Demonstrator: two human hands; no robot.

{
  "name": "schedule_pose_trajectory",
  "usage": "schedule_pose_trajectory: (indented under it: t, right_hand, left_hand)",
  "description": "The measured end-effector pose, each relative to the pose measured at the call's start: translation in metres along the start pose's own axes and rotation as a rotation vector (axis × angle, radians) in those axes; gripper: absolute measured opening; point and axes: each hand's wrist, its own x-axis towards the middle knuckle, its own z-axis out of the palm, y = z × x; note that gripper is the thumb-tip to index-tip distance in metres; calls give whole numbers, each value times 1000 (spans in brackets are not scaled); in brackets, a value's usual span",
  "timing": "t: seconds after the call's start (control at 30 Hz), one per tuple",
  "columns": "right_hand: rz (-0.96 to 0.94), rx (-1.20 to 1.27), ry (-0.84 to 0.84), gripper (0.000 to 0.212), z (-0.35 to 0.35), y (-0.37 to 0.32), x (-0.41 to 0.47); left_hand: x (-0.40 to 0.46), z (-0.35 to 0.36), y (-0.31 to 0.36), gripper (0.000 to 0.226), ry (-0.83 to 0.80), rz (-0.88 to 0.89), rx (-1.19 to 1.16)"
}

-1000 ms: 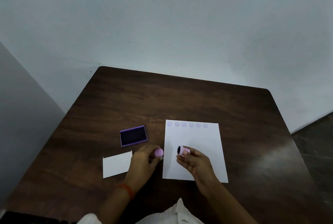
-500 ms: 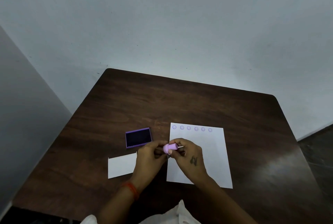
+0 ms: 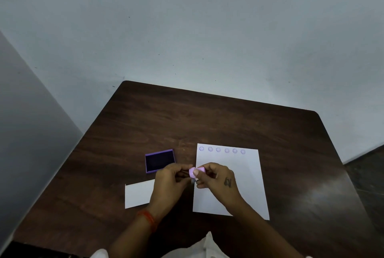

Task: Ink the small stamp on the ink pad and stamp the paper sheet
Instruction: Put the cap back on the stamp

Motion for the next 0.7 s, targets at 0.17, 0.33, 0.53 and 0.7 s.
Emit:
schedule_pose_trajectory:
  t: [0.17, 0.33, 0.53, 0.7]
  right_hand:
    - [-24, 27, 6, 23, 0, -1, -2]
    - [50, -22, -3, 30, 1, 0, 0]
    - [26, 5, -61, 30, 0, -3, -1]
    - [95, 13, -71, 29, 5, -2, 2]
  left_hand:
    - [2, 0, -2, 19, -11, -13, 6]
    - [1, -1, -5, 17, -23, -1, 12]
    - [0, -3, -8, 18, -42, -31, -29]
    - [-2, -7, -8, 16, -38, -23, -53]
